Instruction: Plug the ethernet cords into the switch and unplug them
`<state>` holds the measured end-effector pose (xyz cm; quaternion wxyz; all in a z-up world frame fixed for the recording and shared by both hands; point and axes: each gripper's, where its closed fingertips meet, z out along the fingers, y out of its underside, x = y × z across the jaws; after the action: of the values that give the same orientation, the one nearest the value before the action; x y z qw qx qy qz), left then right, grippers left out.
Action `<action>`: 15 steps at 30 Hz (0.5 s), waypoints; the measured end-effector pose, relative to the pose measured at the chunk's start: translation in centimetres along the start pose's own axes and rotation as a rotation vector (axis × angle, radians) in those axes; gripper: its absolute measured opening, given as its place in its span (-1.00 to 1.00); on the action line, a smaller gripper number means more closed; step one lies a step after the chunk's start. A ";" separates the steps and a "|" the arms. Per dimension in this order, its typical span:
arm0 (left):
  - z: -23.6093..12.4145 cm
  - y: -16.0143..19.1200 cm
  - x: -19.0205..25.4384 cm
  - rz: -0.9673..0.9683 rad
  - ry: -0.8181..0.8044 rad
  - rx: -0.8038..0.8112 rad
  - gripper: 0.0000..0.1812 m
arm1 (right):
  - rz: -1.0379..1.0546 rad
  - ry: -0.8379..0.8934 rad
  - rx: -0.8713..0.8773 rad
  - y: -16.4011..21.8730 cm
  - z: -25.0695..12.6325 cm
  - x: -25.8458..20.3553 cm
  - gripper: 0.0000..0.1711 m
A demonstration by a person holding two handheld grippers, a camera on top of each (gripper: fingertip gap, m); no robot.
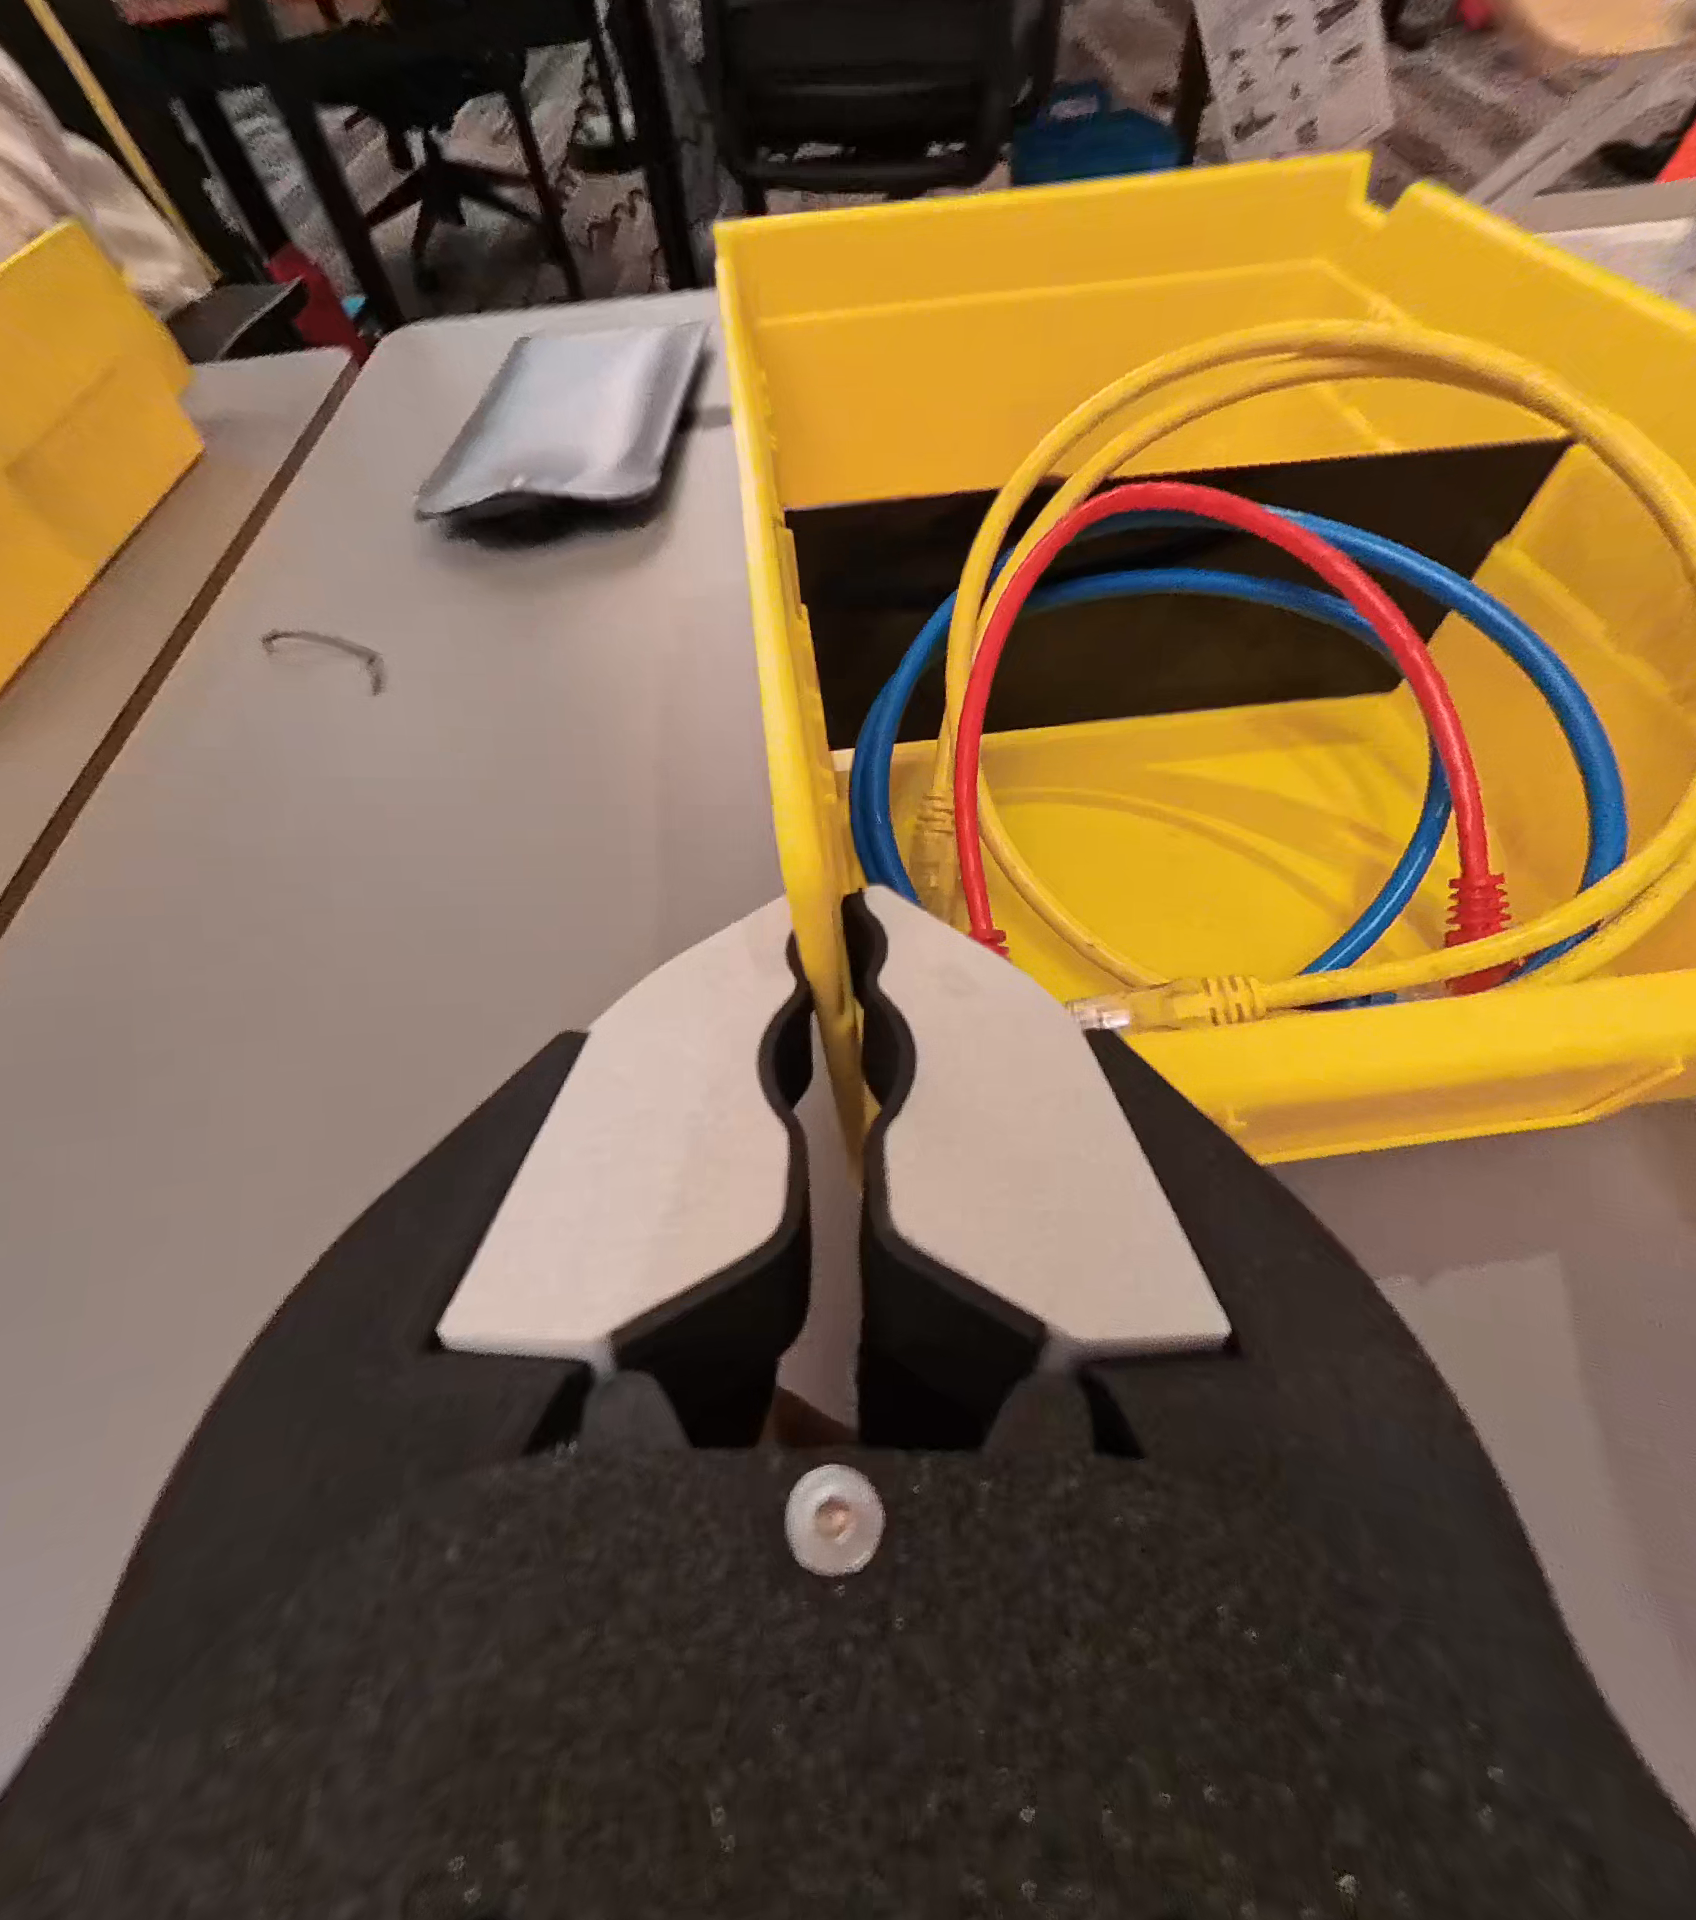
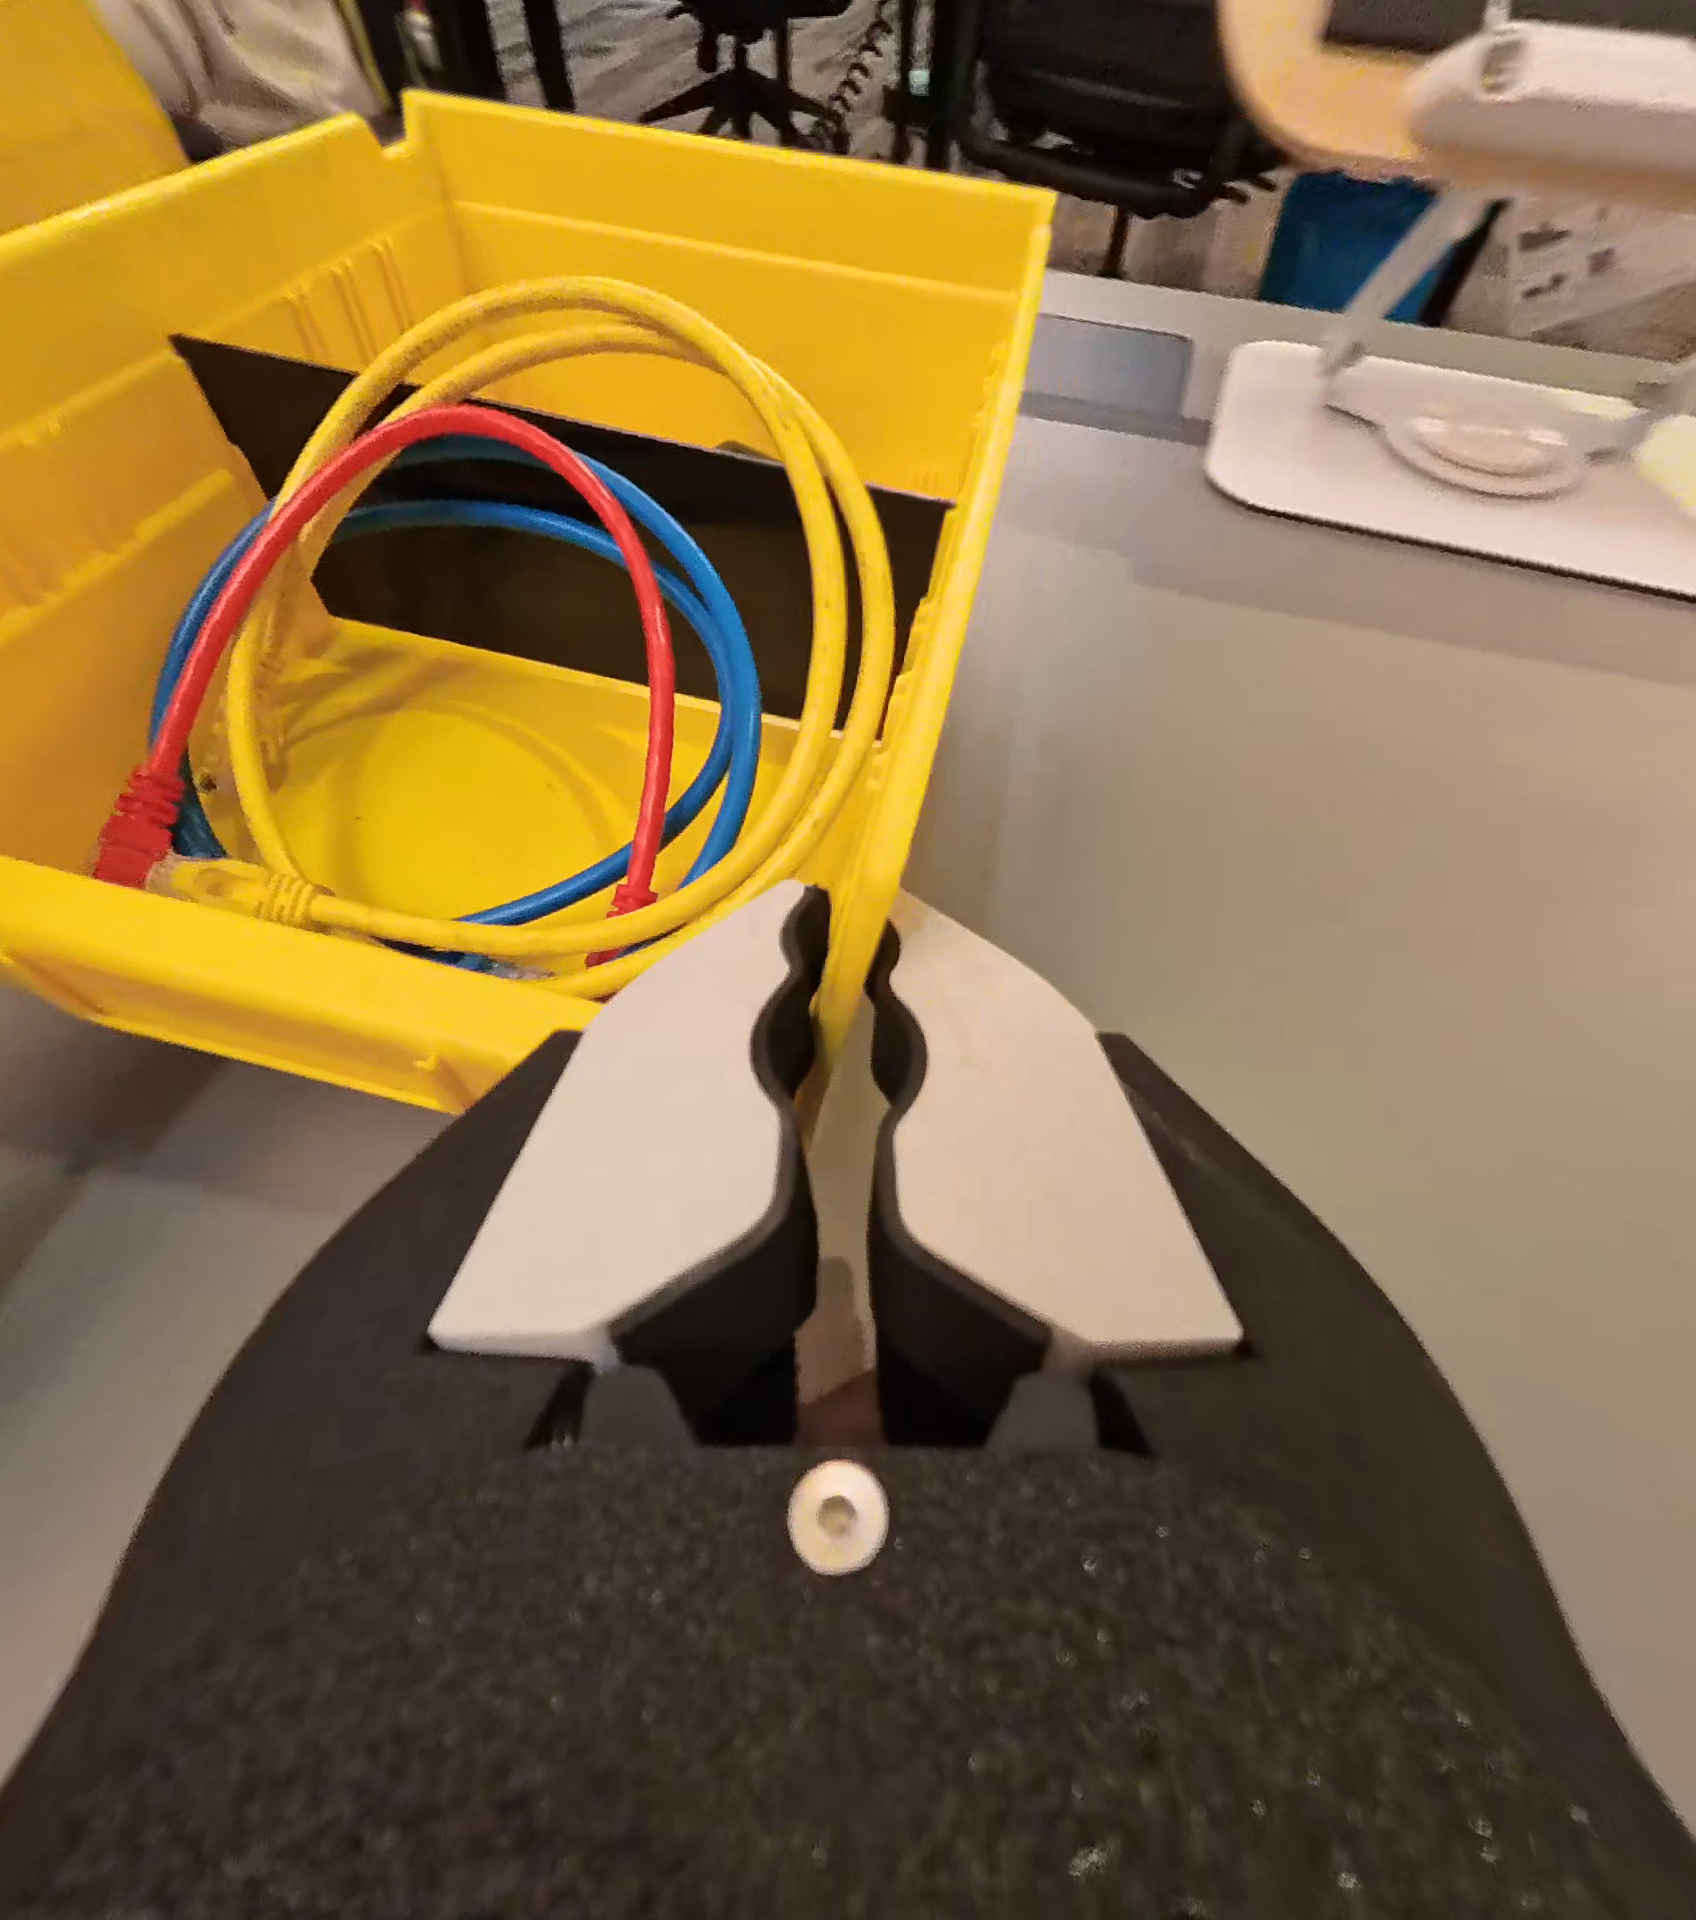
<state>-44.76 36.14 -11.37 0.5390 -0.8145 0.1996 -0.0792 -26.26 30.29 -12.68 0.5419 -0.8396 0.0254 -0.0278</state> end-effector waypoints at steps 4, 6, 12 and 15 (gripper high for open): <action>0.3 2.2 -2.6 -0.109 -0.041 -0.064 -0.96 | -0.020 -0.169 -0.023 0.5 0.7 -3.1 -0.85; -0.2 2.1 -2.6 -0.166 -0.008 -0.046 -0.96 | -0.028 -0.277 -0.035 0.7 -0.4 -3.6 -0.82; -3.4 -0.6 -2.7 -0.124 -0.064 0.067 -0.79 | -0.170 -0.489 0.013 1.5 -7.7 1.7 -0.80; -5.4 -1.7 -1.1 -0.069 -0.098 0.112 -0.77 | -0.220 -0.342 0.119 1.4 -9.9 9.9 -0.80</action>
<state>-47.17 32.57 -7.54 0.5898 -0.7923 0.1399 -0.0687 -17.15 19.97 -9.66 0.5808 -0.7962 -0.1604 0.0548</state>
